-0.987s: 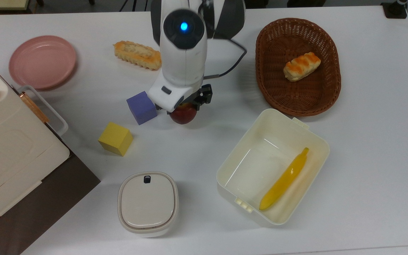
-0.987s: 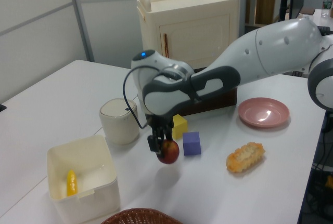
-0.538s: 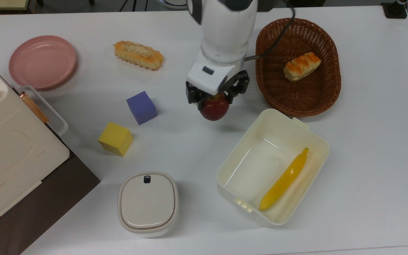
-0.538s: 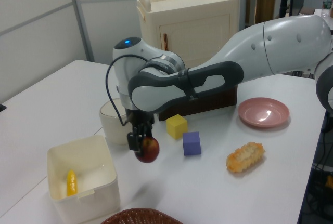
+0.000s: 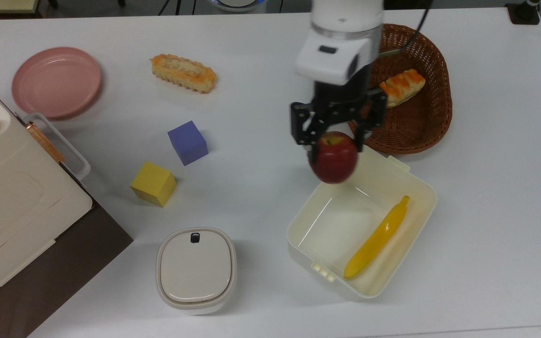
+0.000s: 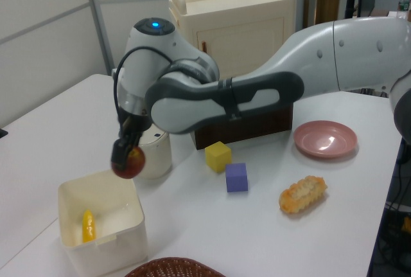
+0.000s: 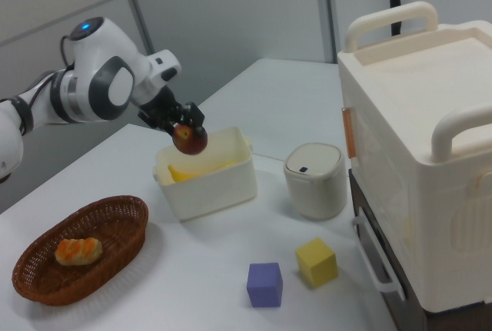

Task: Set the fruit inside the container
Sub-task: 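Lift the apple and carry it over the cream plastic bin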

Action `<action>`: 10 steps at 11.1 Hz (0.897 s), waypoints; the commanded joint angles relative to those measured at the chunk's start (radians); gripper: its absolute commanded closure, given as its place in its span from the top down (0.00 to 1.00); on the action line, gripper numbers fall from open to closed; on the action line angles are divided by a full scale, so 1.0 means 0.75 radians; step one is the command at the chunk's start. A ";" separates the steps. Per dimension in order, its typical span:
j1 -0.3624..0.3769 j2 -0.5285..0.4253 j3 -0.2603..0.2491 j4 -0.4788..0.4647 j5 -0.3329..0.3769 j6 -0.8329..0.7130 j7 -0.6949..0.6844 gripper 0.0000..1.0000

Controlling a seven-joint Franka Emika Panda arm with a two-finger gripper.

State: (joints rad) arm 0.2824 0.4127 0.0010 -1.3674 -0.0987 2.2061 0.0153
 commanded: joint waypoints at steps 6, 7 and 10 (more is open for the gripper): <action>0.114 0.061 -0.020 -0.024 -0.185 0.155 0.149 1.00; 0.110 0.061 -0.018 -0.024 -0.185 0.157 0.147 1.00; 0.098 0.043 -0.034 -0.024 -0.171 0.137 0.151 1.00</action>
State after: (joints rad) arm 0.3555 0.4692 -0.0059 -1.3670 -0.2153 2.3076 0.1053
